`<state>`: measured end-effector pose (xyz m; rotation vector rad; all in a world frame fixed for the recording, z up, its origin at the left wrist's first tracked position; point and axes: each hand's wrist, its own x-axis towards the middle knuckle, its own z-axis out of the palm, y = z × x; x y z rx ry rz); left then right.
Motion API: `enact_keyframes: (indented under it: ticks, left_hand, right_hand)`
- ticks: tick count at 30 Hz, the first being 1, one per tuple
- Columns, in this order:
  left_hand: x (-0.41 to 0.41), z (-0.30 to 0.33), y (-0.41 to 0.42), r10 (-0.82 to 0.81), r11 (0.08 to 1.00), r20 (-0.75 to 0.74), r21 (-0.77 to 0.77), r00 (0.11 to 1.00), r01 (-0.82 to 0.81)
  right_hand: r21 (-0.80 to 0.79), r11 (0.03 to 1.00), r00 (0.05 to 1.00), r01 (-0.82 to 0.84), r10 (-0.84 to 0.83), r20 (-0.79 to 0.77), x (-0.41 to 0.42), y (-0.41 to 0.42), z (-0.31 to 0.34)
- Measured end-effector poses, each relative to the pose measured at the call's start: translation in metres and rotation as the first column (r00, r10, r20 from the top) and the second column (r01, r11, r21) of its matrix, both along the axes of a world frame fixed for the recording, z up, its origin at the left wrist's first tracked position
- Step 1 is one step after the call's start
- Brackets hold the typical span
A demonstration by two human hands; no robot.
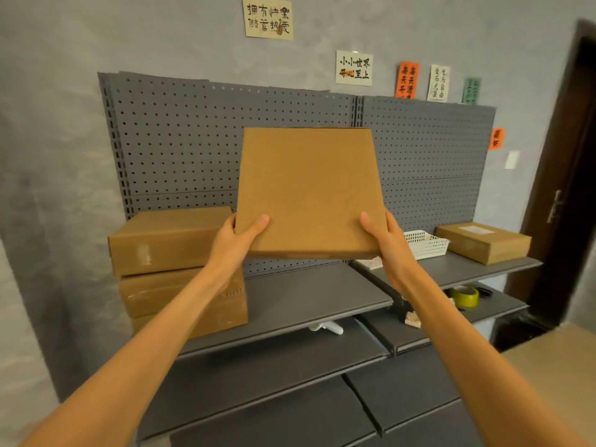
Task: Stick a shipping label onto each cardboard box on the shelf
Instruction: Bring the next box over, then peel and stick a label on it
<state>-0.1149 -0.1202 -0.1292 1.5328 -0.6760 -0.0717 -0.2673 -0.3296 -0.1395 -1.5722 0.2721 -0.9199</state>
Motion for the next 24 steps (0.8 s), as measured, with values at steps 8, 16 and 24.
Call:
enact_keyframes:
  ticks: [8,16,24]
  left_hand:
    - [-0.062,-0.015,-0.074,0.015,0.999,-0.097,0.038,0.995,-0.011]
    - [-0.097,-0.046,-0.124,0.036,0.995,-0.158,0.102,0.987,-0.020]
    - [-0.073,-0.081,-0.154,0.125,0.975,-0.298,0.211,0.946,-0.063]
  right_hand:
    - [-0.015,1.000,0.997,0.022,-0.023,-0.074,-0.067,-0.074,-0.003]
    - [0.004,1.000,0.987,0.012,-0.011,-0.161,-0.096,-0.130,-0.033]
    - [0.061,0.998,0.966,-0.014,0.029,-0.257,-0.070,-0.159,-0.071]
